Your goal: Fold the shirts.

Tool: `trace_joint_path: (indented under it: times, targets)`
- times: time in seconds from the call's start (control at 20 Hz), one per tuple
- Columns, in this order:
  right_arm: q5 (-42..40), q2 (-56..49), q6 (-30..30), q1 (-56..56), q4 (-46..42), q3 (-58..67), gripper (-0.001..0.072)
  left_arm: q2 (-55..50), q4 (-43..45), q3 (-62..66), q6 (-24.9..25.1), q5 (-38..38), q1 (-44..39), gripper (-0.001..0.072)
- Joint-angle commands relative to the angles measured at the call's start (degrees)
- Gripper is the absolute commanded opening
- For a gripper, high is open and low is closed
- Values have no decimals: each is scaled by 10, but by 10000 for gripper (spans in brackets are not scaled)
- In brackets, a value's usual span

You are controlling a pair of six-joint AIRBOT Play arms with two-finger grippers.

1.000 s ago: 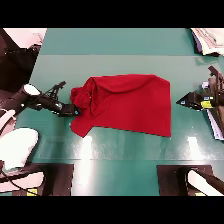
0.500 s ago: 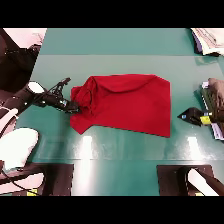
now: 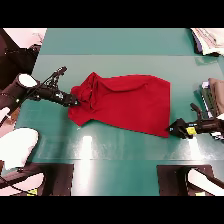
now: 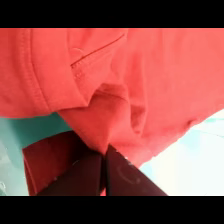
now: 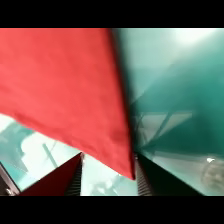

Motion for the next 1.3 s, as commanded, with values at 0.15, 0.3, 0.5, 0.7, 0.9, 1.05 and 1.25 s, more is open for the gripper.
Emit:
trace_joint_path:
  times: [0.15, 0.3, 0.5, 0.7, 0.9, 1.05, 1.25]
  targets:
    - [-65, 37, -2, 92, 0, -2, 15, 21, 1, 4, -2, 1, 0, 27]
    - [-64, 112, 10, 91, 4, 67, 14, 70, 14, 56, -20, -1, 0, 27]
    - [-109, 202, 24, 91, 3, 291, 13, 147, 18, 238, -30, 0, 0, 27]
    - [-181, 239, 23, 91, -3, 526, 12, 186, 18, 486, -30, 1, 0, 28]
    - [-183, 242, 21, 91, -62, 697, 13, 190, 13, 695, -57, 16, 0, 28]
    - [-164, 242, 30, 91, -115, 768, 12, 217, -15, 723, -70, 81, 0, 28]
    - [-50, 195, 64, 91, -176, 860, 12, 224, -64, 732, -70, 88, 0, 27]
